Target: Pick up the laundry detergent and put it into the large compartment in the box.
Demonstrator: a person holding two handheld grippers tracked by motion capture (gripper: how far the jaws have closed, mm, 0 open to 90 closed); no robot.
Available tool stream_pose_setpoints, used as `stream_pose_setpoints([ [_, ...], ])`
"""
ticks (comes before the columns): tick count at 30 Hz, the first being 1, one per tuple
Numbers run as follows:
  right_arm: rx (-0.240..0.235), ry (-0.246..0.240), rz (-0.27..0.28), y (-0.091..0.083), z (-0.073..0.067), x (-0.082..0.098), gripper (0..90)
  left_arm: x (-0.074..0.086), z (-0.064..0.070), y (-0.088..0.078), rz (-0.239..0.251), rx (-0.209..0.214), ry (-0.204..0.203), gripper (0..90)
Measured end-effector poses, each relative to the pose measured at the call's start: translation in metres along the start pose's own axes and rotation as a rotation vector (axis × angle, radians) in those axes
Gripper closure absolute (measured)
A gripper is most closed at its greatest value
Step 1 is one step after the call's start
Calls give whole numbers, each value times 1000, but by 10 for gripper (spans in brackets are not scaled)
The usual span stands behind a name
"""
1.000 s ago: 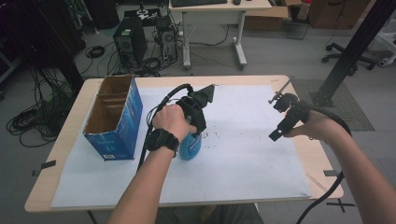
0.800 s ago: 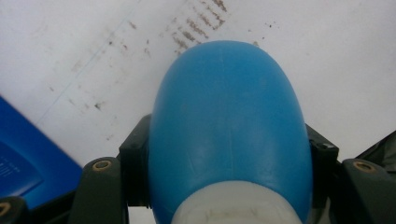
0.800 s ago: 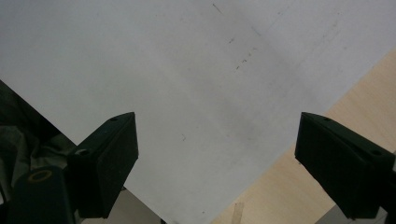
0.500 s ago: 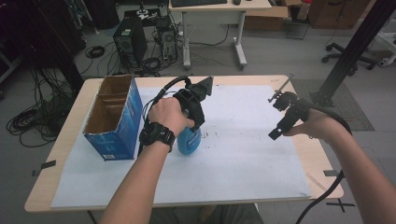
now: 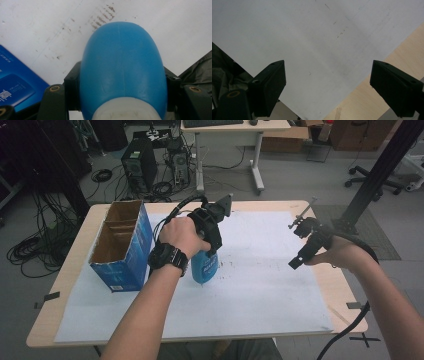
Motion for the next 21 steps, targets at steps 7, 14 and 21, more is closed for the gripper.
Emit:
stream_pose_setpoints([
  [7, 0, 3, 1, 0, 0, 1, 132, -6, 2, -13, 2, 13, 6, 376],
  [14, 5, -4, 0, -1, 0, -1, 132, -12, 3, -27, 15, 27, 11, 377],
  [21, 7, -5, 1, -2, -1, -2, 132, -16, 2, -39, 24, 19, 15, 377],
])
Point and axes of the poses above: each handheld gripper's, and its own axes: y roughly forward along the jaws, x roughly out of its underside, z roughly to its right, the point moved 8 cm from there along y, roughly forward along the jaws, and after that the axes turned 13 degrees about z, right-handed, at the moved point
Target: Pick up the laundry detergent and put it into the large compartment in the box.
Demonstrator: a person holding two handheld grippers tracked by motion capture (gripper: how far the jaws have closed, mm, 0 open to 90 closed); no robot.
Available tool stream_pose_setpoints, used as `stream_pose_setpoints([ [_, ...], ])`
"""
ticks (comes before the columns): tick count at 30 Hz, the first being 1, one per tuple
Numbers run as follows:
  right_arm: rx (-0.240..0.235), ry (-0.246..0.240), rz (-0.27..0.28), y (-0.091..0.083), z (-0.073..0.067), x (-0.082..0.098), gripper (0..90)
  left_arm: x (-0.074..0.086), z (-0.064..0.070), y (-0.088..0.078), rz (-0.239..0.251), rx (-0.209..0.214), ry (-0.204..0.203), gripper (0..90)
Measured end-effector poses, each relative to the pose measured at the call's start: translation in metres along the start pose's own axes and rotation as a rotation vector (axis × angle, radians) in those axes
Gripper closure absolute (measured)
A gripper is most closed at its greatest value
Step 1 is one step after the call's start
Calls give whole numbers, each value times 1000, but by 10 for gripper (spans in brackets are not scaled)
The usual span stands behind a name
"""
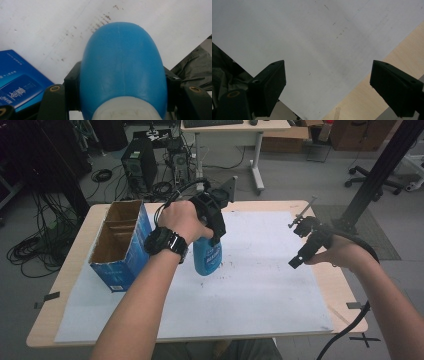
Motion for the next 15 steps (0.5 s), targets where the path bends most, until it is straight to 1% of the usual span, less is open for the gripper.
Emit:
stream_pose_setpoints([
  [2, 2, 5, -2, 0, 0, 0, 132, -1, 0, -2, 4, -1, 0, 376],
  [6, 1, 5, -2, -1, 0, 0, 132, -2, -2, -8, -3, 8, -3, 376],
  [9, 0, 0, 1, -1, 1, -1, 132, -4, -2, -12, -9, -3, 7, 377],
  [15, 1, 1, -2, 0, 1, -1, 132, -7, -4, -18, 3, -10, 0, 377],
])
Point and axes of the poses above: each handheld gripper's, and its own axes: y roughly forward along the jaws, x roughly out of its underside, z roughly to its right, the point moved 8 cm from there along y, roughly forward along the jaws, and after that the axes turned 13 degrees about z, right-handed, at the moved point
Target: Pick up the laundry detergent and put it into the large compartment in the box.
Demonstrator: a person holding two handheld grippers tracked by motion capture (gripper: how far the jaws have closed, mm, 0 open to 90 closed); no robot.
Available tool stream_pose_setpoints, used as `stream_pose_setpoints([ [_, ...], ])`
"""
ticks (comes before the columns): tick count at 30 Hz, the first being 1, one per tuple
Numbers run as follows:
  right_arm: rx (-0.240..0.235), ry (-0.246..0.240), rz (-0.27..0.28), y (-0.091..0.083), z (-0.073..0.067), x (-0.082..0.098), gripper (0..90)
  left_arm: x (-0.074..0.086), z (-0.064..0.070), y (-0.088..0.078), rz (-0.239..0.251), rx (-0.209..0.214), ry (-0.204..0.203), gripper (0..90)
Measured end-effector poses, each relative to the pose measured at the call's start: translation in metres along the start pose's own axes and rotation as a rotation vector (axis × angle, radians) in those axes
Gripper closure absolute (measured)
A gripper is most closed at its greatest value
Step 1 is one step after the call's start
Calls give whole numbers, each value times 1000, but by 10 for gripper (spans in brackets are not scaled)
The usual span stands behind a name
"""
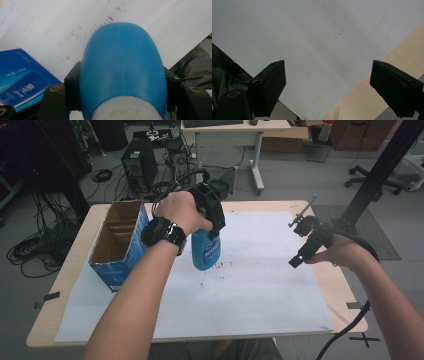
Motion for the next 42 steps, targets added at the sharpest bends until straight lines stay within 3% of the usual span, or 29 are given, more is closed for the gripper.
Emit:
stream_pose_setpoints([
  [17, -2, -2, 1, 0, -1, -3, 132, -8, -3, -22, 23, 11, 4, 377],
  [42, -5, 0, 3, 2, -1, -6, 132, -17, -11, -48, 44, -4, 9, 377],
])
Point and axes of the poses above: each handheld gripper's, and its own axes: y roughly forward along the jaws, x roughly out of its underside, z roughly to its right, the point moved 8 cm from there along y, roughly forward along the jaws, and after that the axes turned 13 degrees about z, right-handed, at the moved point
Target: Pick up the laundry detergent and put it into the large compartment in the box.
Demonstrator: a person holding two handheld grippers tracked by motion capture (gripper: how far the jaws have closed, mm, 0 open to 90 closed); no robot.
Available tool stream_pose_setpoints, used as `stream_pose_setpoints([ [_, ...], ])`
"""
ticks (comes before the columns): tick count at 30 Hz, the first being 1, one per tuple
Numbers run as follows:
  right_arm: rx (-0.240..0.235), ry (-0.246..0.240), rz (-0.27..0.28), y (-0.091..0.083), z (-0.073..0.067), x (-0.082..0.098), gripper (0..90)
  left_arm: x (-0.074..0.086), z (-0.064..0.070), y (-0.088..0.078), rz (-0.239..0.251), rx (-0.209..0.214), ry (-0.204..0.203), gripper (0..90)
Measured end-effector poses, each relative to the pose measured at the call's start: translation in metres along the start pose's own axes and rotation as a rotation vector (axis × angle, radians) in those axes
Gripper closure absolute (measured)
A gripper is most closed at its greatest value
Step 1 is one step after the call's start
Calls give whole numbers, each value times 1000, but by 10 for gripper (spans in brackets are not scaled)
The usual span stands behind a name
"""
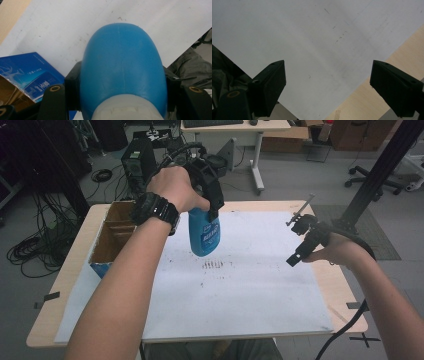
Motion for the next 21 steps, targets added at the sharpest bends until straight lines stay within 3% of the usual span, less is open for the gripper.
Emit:
stream_pose_setpoints([
  [21, 0, -5, 0, -1, 0, 1, 132, -10, -2, -17, 44, -15, 0, 378],
])
Point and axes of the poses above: each handheld gripper's, and its own axes: y roughly forward along the jaws, x roughly out of its underside, z roughly to its right, the point moved 8 cm from there along y, roughly forward along the jaws, and after that the axes turned 13 degrees about z, right-handed, at the moved point
